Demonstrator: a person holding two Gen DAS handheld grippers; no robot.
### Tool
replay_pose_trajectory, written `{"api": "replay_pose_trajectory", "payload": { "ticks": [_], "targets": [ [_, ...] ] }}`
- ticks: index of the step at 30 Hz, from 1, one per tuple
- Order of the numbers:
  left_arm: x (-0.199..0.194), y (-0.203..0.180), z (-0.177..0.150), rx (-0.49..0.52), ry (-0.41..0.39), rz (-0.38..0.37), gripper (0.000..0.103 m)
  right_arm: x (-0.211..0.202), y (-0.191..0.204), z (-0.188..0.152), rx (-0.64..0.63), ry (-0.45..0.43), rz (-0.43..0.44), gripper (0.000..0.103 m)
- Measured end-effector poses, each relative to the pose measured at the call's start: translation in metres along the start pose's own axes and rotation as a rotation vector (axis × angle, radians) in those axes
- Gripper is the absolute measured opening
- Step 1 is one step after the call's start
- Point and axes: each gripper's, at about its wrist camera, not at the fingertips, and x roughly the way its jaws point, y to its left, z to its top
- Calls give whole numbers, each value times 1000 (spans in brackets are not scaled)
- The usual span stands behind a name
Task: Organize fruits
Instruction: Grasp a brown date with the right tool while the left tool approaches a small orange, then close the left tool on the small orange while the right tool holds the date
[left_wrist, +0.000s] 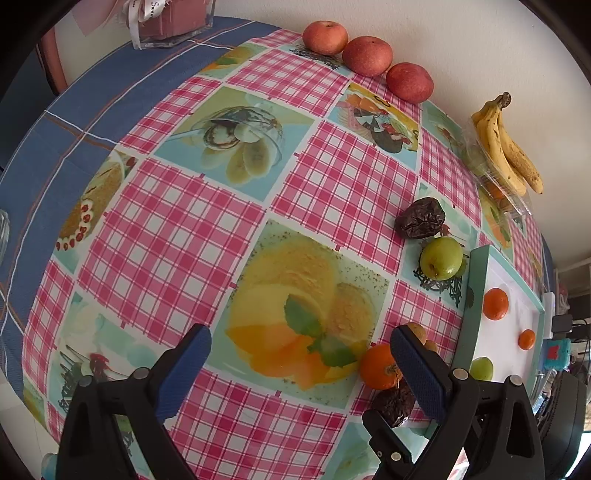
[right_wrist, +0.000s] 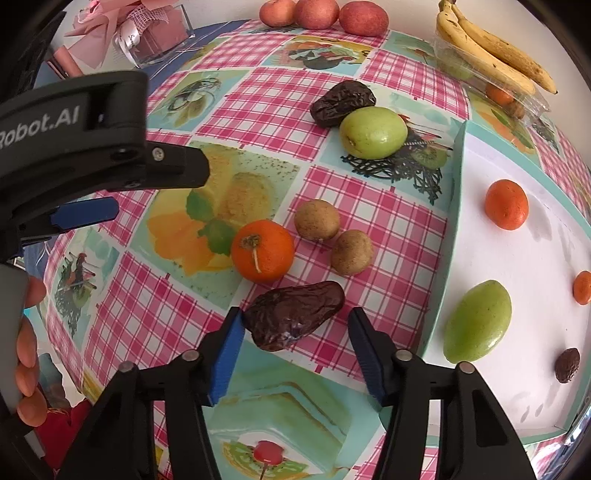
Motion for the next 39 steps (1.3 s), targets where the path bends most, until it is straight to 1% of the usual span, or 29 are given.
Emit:
{"api": "replay_pose_trajectory", "payload": {
  "ticks": [1, 5, 11, 14, 22, 25, 28, 29, 30, 33, 34, 35, 39],
  "targets": [
    [0, 0, 0, 1, 1, 0, 99, -2, 3, -1, -5, -2, -1, 54],
    [1, -1, 0, 2, 4, -5, 99, -5, 6, -2, -7, -9, -2, 50],
    [2, -4, 0, 11, 10, -14, 99, -10, -2, -2, -5, -10, 1, 47],
    [2, -6, -1, 15, 12, -22, 99, -9, -9, -2, -2, -10, 5, 45],
    [5, -19, -5, 37, 28, -45, 99, -13, -34, -4, 44, -5, -11, 45],
    [7, -26, -8, 51, 40, -62, 99, -16, -44, -5, 66, -9, -6, 41],
    [10, -33, -10, 72, 58, -80, 98, -18, -49, -5, 70, -12, -1, 40],
    [12, -36, -11, 79, 66, -87, 96, -18, -50, -5, 68, -12, -2, 40],
    [14, -37, -12, 84, 74, -93, 92, -17, -50, -5, 67, -12, -3, 40],
    [18, -40, -15, 85, 98, -109, 86, -19, -49, -6, 65, -12, -3, 40],
    [20, -40, -15, 84, 105, -114, 82, -19, -50, -6, 65, -12, -2, 40],
    [20, -40, -16, 84, 110, -117, 80, -19, -49, -6, 65, -12, -2, 40],
    [23, -43, -19, 86, 136, -135, 61, -18, -47, -6, 66, -12, -2, 40]
  ]
}}
